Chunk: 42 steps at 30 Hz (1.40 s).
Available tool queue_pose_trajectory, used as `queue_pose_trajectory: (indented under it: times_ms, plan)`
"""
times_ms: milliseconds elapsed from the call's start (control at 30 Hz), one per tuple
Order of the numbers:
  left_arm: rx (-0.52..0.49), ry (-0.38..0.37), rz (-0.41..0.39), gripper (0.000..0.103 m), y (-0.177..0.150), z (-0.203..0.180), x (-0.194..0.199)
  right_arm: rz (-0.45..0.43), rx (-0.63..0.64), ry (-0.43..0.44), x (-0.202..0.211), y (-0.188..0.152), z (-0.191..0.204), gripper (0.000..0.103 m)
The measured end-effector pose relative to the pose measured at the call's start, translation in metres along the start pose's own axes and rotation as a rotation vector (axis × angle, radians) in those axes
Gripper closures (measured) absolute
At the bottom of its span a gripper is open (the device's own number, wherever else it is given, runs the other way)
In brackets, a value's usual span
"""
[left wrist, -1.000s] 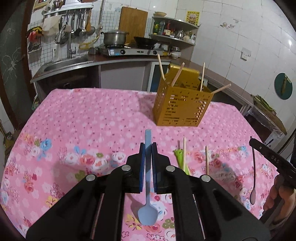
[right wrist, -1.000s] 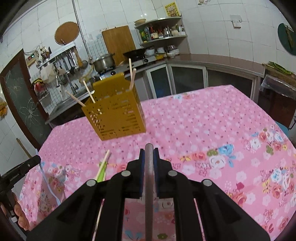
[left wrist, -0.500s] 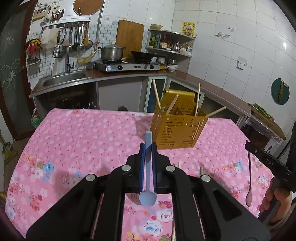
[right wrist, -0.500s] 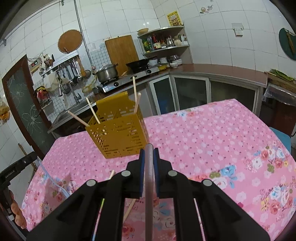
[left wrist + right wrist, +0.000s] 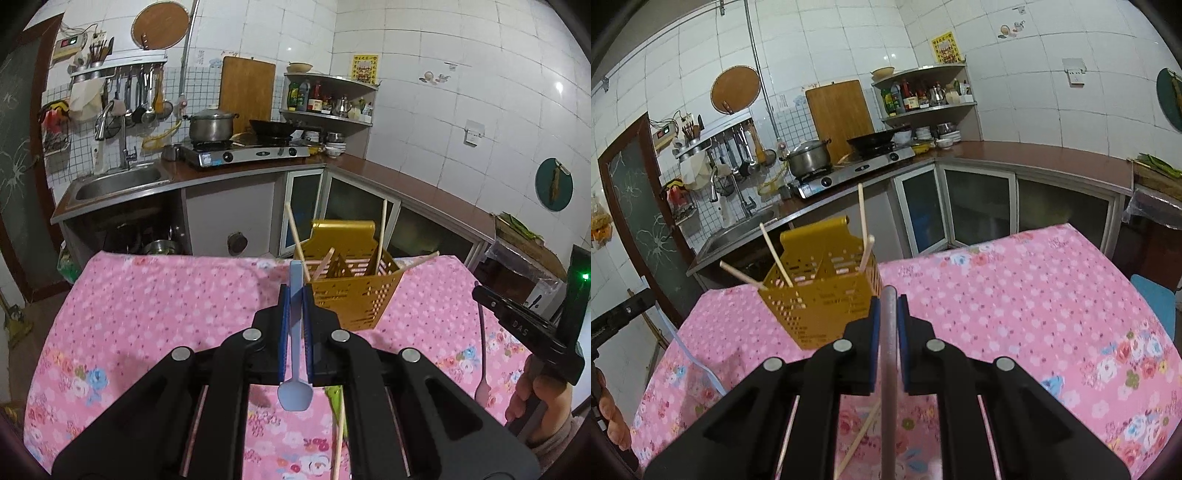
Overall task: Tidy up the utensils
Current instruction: 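Lift the spoon and chopstick with both tools and carry them above the yellow holder, then lower the spoon and chopstick into the yellow holder and open both tools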
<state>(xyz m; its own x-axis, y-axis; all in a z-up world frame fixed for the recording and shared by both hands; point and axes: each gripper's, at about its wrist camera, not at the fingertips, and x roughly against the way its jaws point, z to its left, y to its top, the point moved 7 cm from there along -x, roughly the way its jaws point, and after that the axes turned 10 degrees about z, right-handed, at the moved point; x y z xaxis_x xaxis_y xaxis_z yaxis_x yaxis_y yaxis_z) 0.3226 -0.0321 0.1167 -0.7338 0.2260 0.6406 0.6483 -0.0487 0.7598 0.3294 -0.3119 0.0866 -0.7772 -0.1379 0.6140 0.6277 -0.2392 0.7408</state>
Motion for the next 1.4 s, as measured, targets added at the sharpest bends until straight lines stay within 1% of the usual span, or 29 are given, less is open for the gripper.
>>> queue_pose_trajectory:
  times_ms: [200,300,433,500,533,667,767,933,1000,1133,1200,1267,1400]
  plan:
    - [-0.014,-0.009,-0.042,0.097,0.032,-0.011,0.007,-0.062,0.015,0.033,-0.001,0.037,0.009,0.094]
    - [-0.030,-0.001,-0.071,0.097,0.051,-0.018,0.010,-0.093,0.027,0.042,-0.002,0.053,0.016,0.094]
    - [-0.051,0.010,-0.110,0.097,0.076,-0.028,0.010,-0.165,0.013,0.081,-0.001,0.079,0.023,0.094]
    - [-0.038,-0.006,-0.119,0.098,0.089,-0.032,0.006,-0.207,0.008,0.092,-0.001,0.090,0.028,0.094]
    - [-0.034,-0.017,-0.124,0.098,0.094,-0.034,0.005,-0.238,0.013,0.096,-0.002,0.096,0.032,0.094]
    - [-0.053,-0.027,-0.166,0.098,0.109,-0.048,0.001,-0.301,0.063,0.104,-0.006,0.111,0.050,0.094]
    - [-0.062,-0.049,-0.174,0.098,0.116,-0.060,-0.005,-0.332,0.076,0.112,-0.011,0.121,0.056,0.094]
    - [-0.094,-0.020,-0.178,0.097,0.121,-0.072,-0.032,-0.366,0.067,0.120,-0.028,0.131,0.058,0.094]
    - [-0.096,-0.009,-0.177,0.098,0.121,-0.071,-0.042,-0.378,0.077,0.114,-0.038,0.133,0.059,0.094]
    - [-0.103,0.017,-0.198,0.098,0.125,-0.066,-0.063,-0.424,0.073,0.111,-0.055,0.141,0.058,0.094]
    - [-0.101,0.016,-0.199,0.098,0.130,-0.063,-0.075,-0.450,0.069,0.112,-0.061,0.147,0.061,0.094]
    - [-0.092,0.019,-0.216,0.098,0.133,-0.059,-0.082,-0.472,0.072,0.110,-0.062,0.150,0.064,0.094]
    - [-0.084,0.011,-0.216,0.098,0.128,-0.056,-0.096,-0.495,0.086,0.113,-0.072,0.149,0.073,0.094]
